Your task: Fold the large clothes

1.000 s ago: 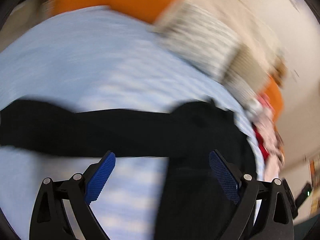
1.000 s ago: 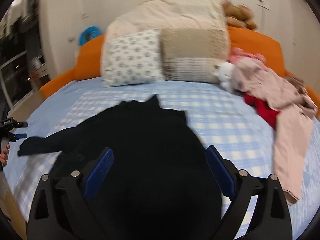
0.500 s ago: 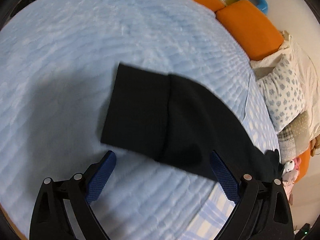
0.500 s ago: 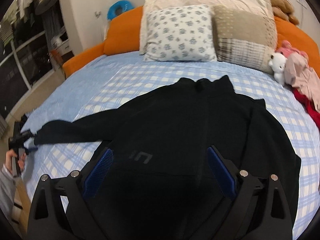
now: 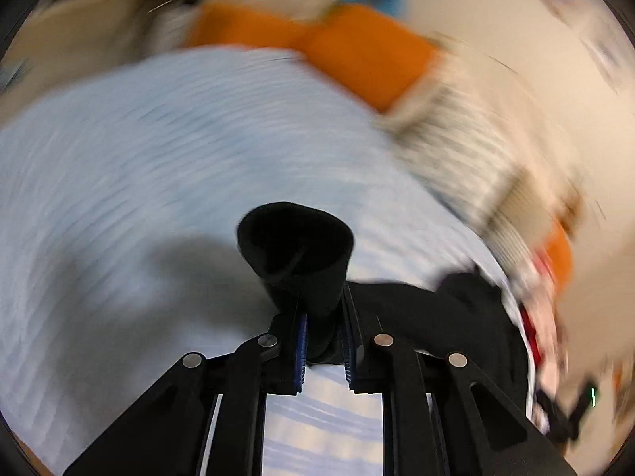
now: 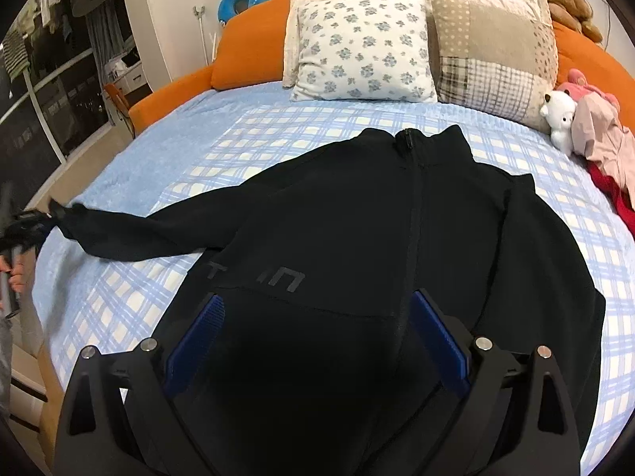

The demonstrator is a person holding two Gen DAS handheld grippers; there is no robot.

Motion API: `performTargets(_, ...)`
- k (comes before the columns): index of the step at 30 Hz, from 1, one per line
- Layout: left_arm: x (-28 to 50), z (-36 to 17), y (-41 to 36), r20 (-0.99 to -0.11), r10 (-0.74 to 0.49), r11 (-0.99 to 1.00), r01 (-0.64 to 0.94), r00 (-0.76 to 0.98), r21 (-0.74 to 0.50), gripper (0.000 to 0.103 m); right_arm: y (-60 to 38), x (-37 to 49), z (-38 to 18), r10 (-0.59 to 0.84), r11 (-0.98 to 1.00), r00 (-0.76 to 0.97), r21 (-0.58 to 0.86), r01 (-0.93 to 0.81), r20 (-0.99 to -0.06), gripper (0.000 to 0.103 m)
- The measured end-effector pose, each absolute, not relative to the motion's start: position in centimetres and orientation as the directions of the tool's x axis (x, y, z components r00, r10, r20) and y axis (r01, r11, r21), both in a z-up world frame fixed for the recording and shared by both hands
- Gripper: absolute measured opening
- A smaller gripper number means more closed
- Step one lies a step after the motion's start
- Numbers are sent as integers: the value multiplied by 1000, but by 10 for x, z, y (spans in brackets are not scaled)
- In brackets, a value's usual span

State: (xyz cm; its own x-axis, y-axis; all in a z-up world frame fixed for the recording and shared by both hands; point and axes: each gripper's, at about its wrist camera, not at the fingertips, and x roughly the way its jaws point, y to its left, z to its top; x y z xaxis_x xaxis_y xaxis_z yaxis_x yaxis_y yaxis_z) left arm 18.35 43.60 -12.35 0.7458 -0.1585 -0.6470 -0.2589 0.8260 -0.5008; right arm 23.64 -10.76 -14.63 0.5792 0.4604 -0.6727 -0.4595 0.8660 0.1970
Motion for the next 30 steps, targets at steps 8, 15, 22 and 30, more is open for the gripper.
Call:
performTargets(8, 155, 2, 190, -601, -467, 881, 399, 649, -253, 19, -151, 218, -145, 493, 860, 582, 259, -440, -647, 93)
performTargets(15, 112, -36, -3, -799, -477, 670, 740, 366, -60, 19, -210, 188, -148, 487, 867, 610, 259, -427, -625, 93)
performTargets(22, 89, -153, -99, -954, -286, 485, 872, 88, -65, 26, -240, 146, -158, 539, 834, 584, 286, -473, -606, 93)
performTargets(30, 129, -130, -74, -928, -341, 593, 801, 150, -88, 70, -245, 121, -178, 645, 750, 441, 407, -521, -624, 93)
